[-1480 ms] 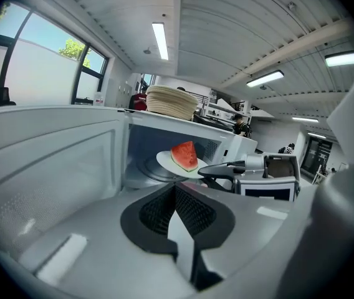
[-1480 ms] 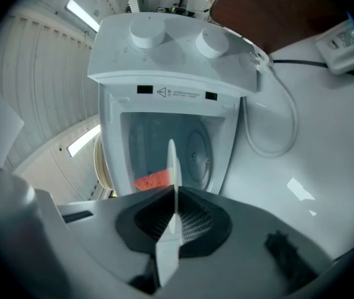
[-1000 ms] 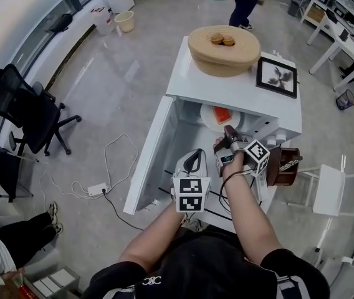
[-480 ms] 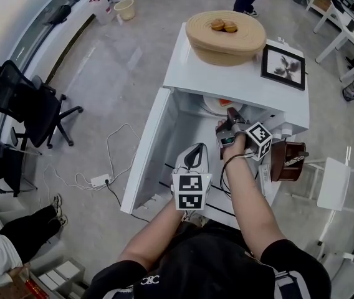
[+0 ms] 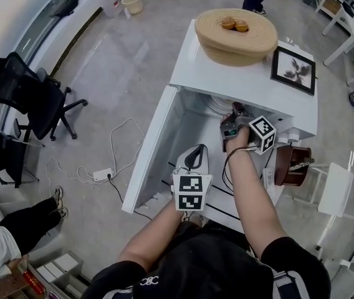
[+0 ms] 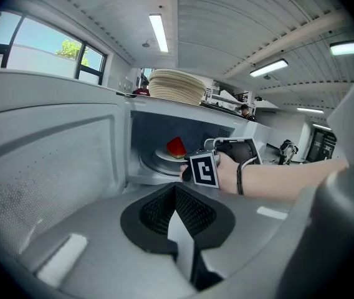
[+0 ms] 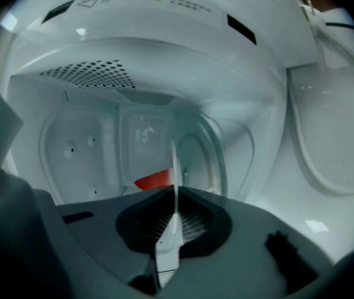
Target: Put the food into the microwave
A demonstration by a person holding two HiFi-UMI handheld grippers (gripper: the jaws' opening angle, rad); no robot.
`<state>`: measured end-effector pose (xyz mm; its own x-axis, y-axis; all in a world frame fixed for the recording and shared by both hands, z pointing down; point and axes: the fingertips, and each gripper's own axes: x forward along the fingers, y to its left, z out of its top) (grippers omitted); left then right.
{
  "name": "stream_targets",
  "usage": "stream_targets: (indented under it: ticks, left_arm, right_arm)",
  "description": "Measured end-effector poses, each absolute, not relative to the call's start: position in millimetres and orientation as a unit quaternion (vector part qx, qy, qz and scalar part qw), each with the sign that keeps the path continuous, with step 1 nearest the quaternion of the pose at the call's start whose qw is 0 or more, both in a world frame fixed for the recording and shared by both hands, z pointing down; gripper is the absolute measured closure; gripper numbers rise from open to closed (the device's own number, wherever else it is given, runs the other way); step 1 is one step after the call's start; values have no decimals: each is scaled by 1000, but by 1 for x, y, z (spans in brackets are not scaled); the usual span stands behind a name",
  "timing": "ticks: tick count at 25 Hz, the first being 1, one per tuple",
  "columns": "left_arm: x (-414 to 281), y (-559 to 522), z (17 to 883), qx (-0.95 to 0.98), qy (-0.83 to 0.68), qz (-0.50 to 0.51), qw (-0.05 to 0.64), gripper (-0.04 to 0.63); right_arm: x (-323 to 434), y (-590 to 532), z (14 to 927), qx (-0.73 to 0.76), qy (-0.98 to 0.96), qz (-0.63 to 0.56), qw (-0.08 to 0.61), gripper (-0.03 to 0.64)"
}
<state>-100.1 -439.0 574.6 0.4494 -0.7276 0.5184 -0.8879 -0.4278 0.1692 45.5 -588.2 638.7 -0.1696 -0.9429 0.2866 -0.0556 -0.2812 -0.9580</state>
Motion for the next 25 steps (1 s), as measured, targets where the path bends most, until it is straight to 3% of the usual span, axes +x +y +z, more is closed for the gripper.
stream_targets:
  ticks: [12,25]
  left_arm:
    - [-108,-445,584,818,-494,183,229,588]
    - [-101,-445,586,829,-472,185,238,588]
  right_arm:
    - [48,-599,650,-560,473,-592,334,598]
    - [54,-601,648,-619,505,-553,235,594]
